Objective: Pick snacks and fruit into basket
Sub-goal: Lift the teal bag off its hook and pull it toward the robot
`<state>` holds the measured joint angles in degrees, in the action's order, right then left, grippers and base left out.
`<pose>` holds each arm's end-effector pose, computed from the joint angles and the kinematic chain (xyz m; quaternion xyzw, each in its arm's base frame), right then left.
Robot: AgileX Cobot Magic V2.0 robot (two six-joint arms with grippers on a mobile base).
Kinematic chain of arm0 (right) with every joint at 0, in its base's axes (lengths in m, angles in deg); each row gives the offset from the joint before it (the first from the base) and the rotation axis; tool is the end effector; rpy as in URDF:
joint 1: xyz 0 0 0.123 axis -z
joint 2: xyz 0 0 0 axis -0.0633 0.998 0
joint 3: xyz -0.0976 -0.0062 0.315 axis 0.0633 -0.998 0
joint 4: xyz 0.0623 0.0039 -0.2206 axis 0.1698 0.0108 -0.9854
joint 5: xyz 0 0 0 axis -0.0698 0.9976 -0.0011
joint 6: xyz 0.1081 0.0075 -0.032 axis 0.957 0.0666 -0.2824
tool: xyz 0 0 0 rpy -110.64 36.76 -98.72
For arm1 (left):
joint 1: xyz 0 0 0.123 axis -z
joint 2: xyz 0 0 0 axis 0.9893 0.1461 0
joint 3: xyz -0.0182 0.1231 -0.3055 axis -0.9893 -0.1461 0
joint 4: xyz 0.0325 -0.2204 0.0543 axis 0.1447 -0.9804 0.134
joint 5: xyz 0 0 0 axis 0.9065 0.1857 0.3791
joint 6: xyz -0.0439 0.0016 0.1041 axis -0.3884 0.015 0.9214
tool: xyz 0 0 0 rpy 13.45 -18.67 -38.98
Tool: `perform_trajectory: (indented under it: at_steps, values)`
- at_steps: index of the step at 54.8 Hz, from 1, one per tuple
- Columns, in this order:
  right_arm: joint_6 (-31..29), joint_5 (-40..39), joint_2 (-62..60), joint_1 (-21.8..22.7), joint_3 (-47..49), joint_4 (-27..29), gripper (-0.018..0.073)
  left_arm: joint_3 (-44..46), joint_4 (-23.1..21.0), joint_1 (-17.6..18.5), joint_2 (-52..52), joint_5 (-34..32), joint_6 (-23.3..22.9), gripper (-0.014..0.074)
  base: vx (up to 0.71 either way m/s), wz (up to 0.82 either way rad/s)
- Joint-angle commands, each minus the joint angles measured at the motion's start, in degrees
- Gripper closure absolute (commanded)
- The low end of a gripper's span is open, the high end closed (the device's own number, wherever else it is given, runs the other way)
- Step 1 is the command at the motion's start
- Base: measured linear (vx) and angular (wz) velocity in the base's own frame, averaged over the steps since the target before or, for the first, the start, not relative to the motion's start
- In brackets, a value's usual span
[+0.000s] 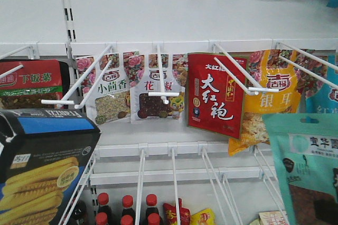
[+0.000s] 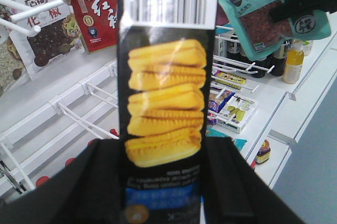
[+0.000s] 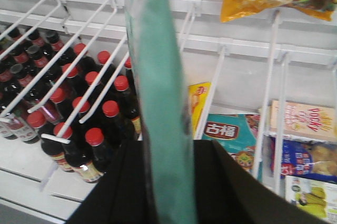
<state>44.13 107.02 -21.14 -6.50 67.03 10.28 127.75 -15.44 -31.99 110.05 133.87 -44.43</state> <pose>0.1057 0.0323 0.3727 -0.1050 0.8789 0.0931 0.4559 0.0441 -0.0363 0.4232 0.3435 0.7501 -0.1885 0.5328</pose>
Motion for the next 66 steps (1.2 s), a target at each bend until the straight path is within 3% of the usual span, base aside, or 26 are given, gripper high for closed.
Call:
perform_trajectory:
  at_steps: [1, 20, 31, 49, 66]
  values:
    - [2.3, -2.3, -2.7, -0.1, 2.2, -4.7, 0.0566, 2.1, 0.6, -0.2, 0.1, -5.3, -0.1, 0.0607, 0.00, 0.00]
    - [-1.6, -0.2, -10.7, -0.1, 2.2, -5.3, 0.0566, 2.1, 0.6, -0.2, 0.1, -5.3, -0.1, 0.0607, 0.00, 0.00]
    - [-6.9, 0.0, -13.5, -0.1, 3.4, -0.4, 0.0566, 2.1, 0.6, -0.2, 0.1, -5.3, -0.1, 0.0607, 0.00, 0.00]
    - [-7.2, 0.3, -13.7, -0.1, 6.9, 11.1, 0.0566, 2.1, 0.6, -0.2, 0.1, -5.3, -0.1, 0.0607, 0.00, 0.00]
    - [-7.2, 1.6, -13.7, -0.1, 6.9, 14.5, 0.0566, 2.1, 0.6, -0.2, 0.1, -5.3, -0.1, 0.0607, 0.00, 0.00]
